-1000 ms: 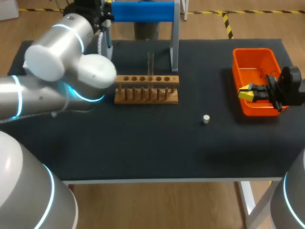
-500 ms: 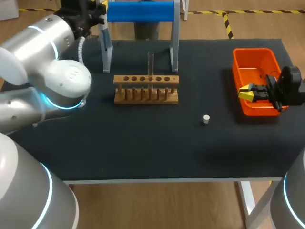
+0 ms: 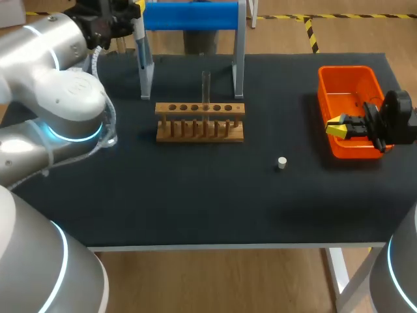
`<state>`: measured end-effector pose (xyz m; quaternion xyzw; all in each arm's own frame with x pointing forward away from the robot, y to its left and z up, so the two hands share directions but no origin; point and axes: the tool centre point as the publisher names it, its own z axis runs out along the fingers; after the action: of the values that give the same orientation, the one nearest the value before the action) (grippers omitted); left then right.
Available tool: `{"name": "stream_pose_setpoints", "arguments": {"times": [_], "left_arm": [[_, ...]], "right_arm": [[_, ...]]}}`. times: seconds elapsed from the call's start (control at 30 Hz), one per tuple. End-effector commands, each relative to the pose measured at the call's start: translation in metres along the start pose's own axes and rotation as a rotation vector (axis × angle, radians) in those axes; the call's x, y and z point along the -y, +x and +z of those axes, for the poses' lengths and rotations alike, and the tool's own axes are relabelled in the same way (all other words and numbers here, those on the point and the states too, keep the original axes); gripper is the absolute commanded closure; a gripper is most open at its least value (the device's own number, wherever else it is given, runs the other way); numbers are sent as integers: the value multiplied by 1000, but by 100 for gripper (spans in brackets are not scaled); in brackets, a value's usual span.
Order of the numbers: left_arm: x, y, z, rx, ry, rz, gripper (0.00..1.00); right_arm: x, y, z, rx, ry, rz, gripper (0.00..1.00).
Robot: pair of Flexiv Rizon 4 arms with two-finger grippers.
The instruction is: Invert the test tube, pick up the pipette, mount the tip to pipette, aspirate from beaker and dispense into the tube, eject the tip, return the pipette, and cap with the stopper.
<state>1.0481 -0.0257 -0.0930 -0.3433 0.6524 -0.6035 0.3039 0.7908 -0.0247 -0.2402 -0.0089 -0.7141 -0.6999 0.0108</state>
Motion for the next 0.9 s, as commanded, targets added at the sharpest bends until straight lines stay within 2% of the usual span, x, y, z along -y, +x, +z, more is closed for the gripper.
{"name": "stream_pose_setpoints", "arguments": {"times": [0.03, 0.2, 0.4, 0.67, 0.9], "left_arm": [[-2, -4, -2, -114, 13, 0, 100], [-2, -4, -2, -114, 13, 0, 100], [6, 21, -25, -208, 26, 29, 100], [6, 53, -44, -272, 1, 27, 100], [20, 94, -54, -330, 9, 19, 100]], "right_arm": [[0, 0, 0, 0, 2, 0, 100], [0, 0, 0, 0, 2, 0, 100], [0, 0, 0, 0, 2, 0, 100], [0, 0, 0, 0, 2, 0, 100], [0, 0, 0, 0, 2, 0, 100]]}}
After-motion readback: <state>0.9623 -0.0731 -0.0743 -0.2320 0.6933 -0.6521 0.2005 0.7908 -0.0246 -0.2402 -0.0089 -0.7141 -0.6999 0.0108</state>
